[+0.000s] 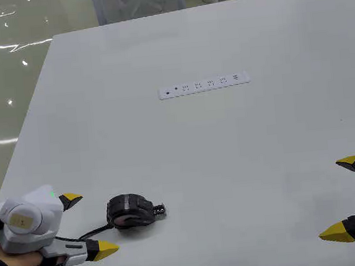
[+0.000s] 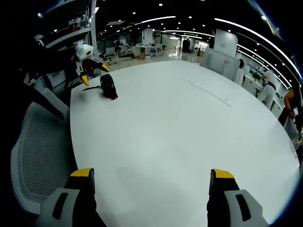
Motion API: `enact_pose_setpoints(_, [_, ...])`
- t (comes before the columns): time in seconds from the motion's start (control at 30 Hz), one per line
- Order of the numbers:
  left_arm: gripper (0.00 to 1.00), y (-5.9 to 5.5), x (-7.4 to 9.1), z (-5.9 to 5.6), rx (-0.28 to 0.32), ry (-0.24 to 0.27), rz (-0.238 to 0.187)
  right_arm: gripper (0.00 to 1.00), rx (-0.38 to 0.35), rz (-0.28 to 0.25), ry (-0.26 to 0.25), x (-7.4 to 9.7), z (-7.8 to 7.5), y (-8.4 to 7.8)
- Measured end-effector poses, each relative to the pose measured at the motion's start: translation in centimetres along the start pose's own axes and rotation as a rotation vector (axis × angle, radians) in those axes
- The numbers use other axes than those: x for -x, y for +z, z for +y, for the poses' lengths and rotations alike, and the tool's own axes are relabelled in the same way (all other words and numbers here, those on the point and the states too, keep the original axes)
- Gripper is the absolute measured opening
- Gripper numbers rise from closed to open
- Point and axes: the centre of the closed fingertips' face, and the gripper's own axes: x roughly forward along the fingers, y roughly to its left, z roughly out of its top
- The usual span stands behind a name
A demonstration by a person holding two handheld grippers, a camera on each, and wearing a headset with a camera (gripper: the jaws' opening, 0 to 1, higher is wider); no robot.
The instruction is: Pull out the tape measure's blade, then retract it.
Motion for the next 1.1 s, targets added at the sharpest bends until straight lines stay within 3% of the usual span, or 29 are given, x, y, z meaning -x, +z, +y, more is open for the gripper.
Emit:
enact_pose_setpoints(0.27, [0.75, 1.0, -1.7, 0.3, -0.128, -0.069, 0.064, 0.99, 0.017, 0.006, 0.019, -0.6, 0.2, 0.6])
enact_pose_setpoints(0.57, [0.71, 1.8, -3.2, 0.0, -0.227, -0.126, 0.111, 0.99, 0.042, 0.008, 0.038, -1.3, 0.6, 1.4])
enact_pose_setpoints(0.7, [0.67, 2.1, -3.6, -0.3, -0.251, -0.151, 0.142, 0.99, 0.051, 0.012, 0.046, -1.5, 0.8, 1.6])
enact_pose_setpoints(0.77, [0.66, 1.4, -3.8, -1.0, -0.246, -0.212, 0.193, 0.99, 0.055, 0.012, 0.05, -1.7, 0.9, 1.8])
enact_pose_setpoints(1.1, [0.63, 1.9, -5.1, -1.1, -0.296, -0.245, 0.249, 0.99, 0.104, -0.003, 0.081, -3.0, 1.5, 3.6])
